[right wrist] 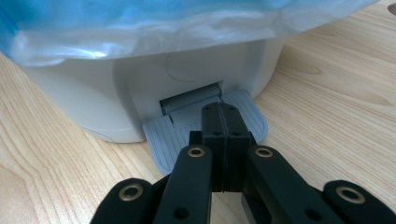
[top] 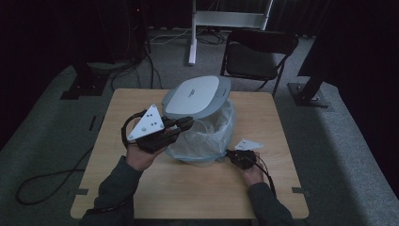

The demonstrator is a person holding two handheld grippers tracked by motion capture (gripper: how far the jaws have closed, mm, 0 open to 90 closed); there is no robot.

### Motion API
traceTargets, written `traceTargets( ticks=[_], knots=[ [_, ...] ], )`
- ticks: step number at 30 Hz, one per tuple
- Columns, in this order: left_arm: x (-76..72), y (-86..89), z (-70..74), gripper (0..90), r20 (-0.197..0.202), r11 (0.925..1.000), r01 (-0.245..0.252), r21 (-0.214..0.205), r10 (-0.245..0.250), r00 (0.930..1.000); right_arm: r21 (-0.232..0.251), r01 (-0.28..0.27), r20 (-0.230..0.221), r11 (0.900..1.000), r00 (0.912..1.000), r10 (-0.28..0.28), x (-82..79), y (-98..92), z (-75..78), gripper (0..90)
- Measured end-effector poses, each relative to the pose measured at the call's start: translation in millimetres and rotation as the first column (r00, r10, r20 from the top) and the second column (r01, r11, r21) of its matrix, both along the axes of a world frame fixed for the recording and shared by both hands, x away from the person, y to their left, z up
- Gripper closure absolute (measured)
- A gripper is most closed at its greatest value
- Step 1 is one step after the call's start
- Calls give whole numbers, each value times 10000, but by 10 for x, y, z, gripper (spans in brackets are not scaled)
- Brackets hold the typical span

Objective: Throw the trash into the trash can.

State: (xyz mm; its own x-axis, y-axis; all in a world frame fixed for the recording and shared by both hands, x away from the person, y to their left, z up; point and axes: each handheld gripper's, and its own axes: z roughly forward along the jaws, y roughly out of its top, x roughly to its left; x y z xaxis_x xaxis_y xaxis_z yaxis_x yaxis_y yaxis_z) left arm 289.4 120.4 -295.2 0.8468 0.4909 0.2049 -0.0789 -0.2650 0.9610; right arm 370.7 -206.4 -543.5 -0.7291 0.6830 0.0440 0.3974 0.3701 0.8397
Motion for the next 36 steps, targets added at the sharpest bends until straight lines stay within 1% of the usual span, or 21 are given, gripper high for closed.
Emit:
traceTargets(
  ticks=[4, 10, 15, 19, 21, 23, 26, 30, 33, 34, 36],
  knots=[
    [-17, -32, -9, 851, 300, 9998, -170, 99, 167, 9994, 9, 0, -5, 10000, 10000, 0, 0, 1, 0, 900],
    [-40, -102, -53, 853, 565, 9988, -307, 387, 285, 9980, 7, -4, 3, 10000, 10000, 4, -1, 1, 0, 900],
    [-77, -151, -85, 854, 960, 9960, -601, 656, 537, 9939, 6, 7, 11, 10000, 10000, -7, -2, 2, -1, 900],
    [-102, -185, -102, 856, 1189, 9953, -722, 649, 641, 9908, 5, 4, 8, 10000, 10000, -4, -1, 2, 0, 900],
    [-106, -207, -108, 863, 1339, 9933, -889, 744, 784, 9879, 6, 5, 7, 10000, 10000, -5, -1, 1, 0, 900],
    [-98, -228, -115, 863, 1305, 9930, -865, 808, 755, 9886, 6, 5, 1, 10000, 10000, -5, -1, 1, 0, 900],
    [-81, -269, -148, 863, 1267, 9910, -960, 936, 838, 9884, 6, 1, 9, 10000, 10000, -1, -1, 1, 0, 900],
    [-53, -313, -203, 862, 1293, 9859, -1257, 1102, 1112, 9853, 10, -4, 11, 10000, 10000, 3, -2, 1, 0, 900],
    [-50, -319, -207, 862, 1282, 9853, -1303, 1107, 1158, 9850, 8, -3, 20, 10000, 10000, 3, -2, 1, 0, 900],
    [-32, -336, -223, 862, 1290, 9815, -1508, 1176, 1354, 9824, 8, -3, 20, 10000, 10000, 3, -2, 1, 0, 900],
    [-21, -340, -236, 860, 1245, 9794, -1619, 1205, 1469, 9813, 13, 7, 17, 10000, 10000, -7, -2, 1, 0, 900]
  ],
)
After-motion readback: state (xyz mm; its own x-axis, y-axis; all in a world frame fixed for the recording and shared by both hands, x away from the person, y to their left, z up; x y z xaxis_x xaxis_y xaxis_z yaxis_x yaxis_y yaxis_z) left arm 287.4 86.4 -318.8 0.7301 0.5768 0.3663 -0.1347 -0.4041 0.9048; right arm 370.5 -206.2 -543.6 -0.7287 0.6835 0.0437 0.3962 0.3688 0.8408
